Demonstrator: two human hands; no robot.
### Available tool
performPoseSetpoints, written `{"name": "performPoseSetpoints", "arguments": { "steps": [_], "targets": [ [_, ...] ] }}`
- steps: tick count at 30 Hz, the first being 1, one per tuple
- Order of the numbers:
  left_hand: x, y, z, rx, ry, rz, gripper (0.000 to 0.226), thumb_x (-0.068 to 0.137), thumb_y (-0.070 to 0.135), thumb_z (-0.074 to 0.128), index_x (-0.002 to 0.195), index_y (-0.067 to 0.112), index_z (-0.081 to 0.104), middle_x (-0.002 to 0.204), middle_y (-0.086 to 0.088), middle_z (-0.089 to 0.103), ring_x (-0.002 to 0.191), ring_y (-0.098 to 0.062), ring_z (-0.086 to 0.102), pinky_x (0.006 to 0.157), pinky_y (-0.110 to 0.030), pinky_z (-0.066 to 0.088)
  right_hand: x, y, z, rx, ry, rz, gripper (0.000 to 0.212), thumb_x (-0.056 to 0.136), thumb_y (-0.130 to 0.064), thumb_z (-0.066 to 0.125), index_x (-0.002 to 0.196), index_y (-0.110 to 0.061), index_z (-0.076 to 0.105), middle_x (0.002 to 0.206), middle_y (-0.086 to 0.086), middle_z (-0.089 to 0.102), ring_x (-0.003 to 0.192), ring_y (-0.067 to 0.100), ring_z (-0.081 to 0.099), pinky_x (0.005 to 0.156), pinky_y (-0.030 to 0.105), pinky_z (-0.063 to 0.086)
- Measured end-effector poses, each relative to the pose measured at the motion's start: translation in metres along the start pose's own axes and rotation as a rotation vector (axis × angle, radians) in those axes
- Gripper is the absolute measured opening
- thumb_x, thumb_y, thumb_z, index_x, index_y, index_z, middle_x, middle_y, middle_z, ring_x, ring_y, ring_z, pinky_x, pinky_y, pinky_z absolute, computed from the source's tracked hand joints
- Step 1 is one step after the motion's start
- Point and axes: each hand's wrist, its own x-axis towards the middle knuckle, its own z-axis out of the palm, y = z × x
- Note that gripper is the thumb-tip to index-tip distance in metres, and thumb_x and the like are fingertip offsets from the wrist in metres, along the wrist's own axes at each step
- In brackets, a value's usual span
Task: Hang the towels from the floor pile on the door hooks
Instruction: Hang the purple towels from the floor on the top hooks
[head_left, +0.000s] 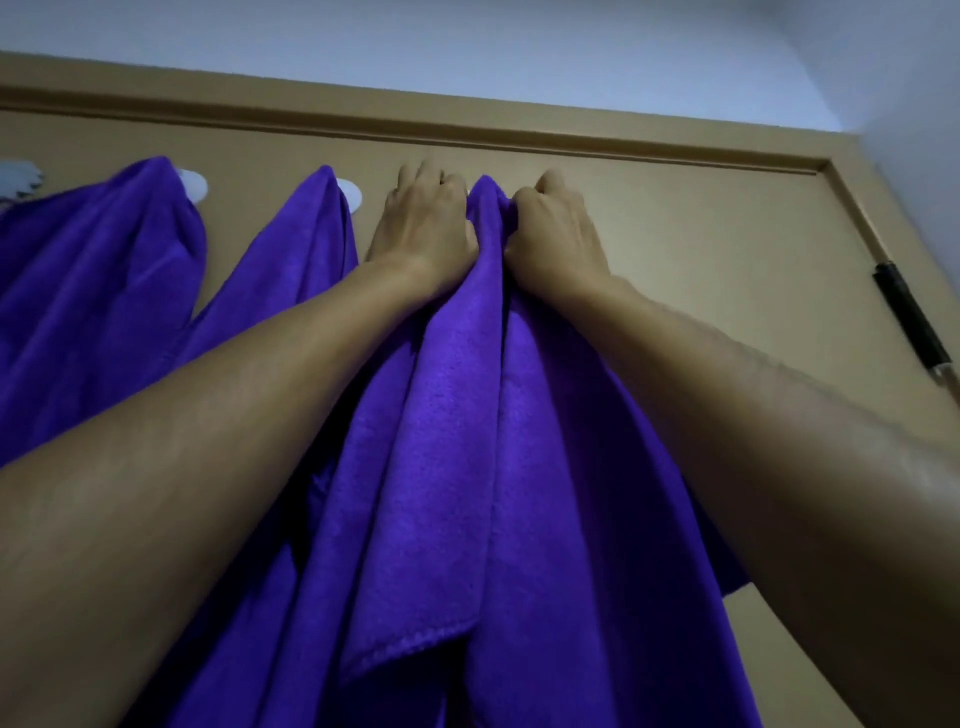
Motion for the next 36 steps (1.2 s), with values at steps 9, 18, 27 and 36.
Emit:
{"name": "performPoseSetpoints", "arguments": {
  "steps": [9,18,27,36],
  "targets": [
    [-0.004,0.013,-0.025,-0.117,0.006,-0.129,0.033,0.092,0.023,0.035,0.084,0.004,0.061,0.103,-0.021,0.063,0.097,-0.038,0.055,0.070,-0.033,0.031,-0.011,-0.016,-0.002,0.333,0.059,0.128,0.044,0.096,-0.033,0.017,0.063,-0.021,0.043,0.094,0.016,0.064,0.092,0.032,0.052,0.070,0.028,0.021],
    [-0.036,0.005,-0.019,-0.169,-0.264,-0.001,0.049,0.095,0.012,0.035,0.144,0.011,0.036,0.153,-0.007,0.032,0.140,-0.021,0.030,0.112,-0.028,0.023,-0.030,-0.022,-0.003,0.358,-0.148,0.029,0.036,0.088,-0.011,0.041,0.122,0.000,0.047,0.129,0.016,0.049,0.118,0.030,0.048,0.093,0.031,0.034],
    [-0.082,0.006,-0.008,-0.048,-0.320,0.045,0.057,0.101,0.021,0.031,0.152,0.011,0.007,0.161,-0.003,-0.003,0.149,-0.017,0.006,0.121,-0.037,0.017,-0.073,-0.020,0.006,0.165,-0.187,-0.048,0.056,0.099,-0.019,0.031,0.149,-0.001,0.013,0.158,0.018,0.007,0.146,0.028,0.015,0.118,0.037,0.018],
    [-0.143,0.021,-0.025,0.009,-0.377,0.020,0.055,0.103,0.023,0.026,0.152,0.010,0.005,0.161,-0.008,-0.006,0.149,-0.020,-0.001,0.122,-0.033,0.007,-0.133,-0.020,0.002,0.127,-0.180,-0.090,0.060,0.095,-0.025,0.028,0.146,0.005,0.019,0.155,0.027,0.009,0.146,0.035,0.012,0.120,0.041,0.014]
  ]
}}
